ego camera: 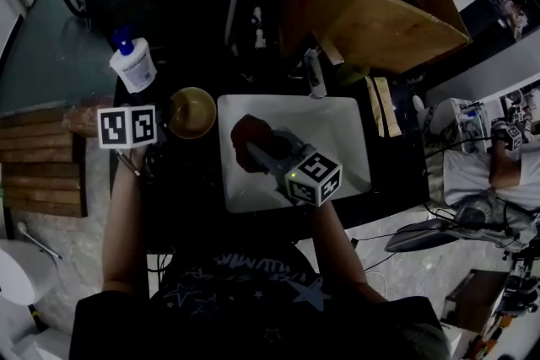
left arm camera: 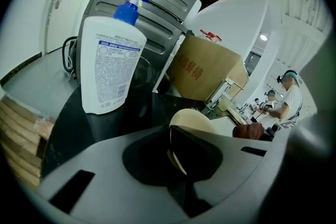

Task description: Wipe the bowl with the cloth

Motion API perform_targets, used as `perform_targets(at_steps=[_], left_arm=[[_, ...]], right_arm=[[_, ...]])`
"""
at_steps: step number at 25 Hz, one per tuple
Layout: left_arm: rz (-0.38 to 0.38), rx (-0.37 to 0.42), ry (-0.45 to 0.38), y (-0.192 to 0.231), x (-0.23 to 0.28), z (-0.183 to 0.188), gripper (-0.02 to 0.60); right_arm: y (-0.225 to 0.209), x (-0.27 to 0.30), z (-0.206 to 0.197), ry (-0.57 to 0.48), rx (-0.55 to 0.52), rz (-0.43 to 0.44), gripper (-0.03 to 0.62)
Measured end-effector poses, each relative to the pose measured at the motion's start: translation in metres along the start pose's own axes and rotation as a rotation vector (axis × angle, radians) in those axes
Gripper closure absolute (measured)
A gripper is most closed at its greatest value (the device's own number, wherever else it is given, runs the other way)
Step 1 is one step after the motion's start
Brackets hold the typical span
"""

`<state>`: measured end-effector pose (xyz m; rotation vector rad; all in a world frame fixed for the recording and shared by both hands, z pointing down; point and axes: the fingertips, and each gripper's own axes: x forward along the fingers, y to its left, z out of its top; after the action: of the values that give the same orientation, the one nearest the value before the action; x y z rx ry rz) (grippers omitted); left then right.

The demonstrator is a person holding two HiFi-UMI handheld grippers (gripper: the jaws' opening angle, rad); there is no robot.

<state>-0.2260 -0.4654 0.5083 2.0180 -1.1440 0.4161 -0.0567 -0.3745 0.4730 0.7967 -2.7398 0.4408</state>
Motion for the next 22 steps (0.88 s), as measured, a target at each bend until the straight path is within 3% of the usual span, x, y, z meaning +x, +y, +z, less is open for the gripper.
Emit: perform_targets(at_steps=[10,22], left_arm=[[-0.024,0.011,-0.012,-0.005,0.003,0.005,0.559],[0.061,0.051,-0.177,-0.01,-0.033,0.024,0.558]], right_arm=[[0.002,-0.003,-0.001,-0.016,0.022,-0.01,0.534],[0.003,-0.019,0.002,-0.055,0.026,-0.026,0.534]])
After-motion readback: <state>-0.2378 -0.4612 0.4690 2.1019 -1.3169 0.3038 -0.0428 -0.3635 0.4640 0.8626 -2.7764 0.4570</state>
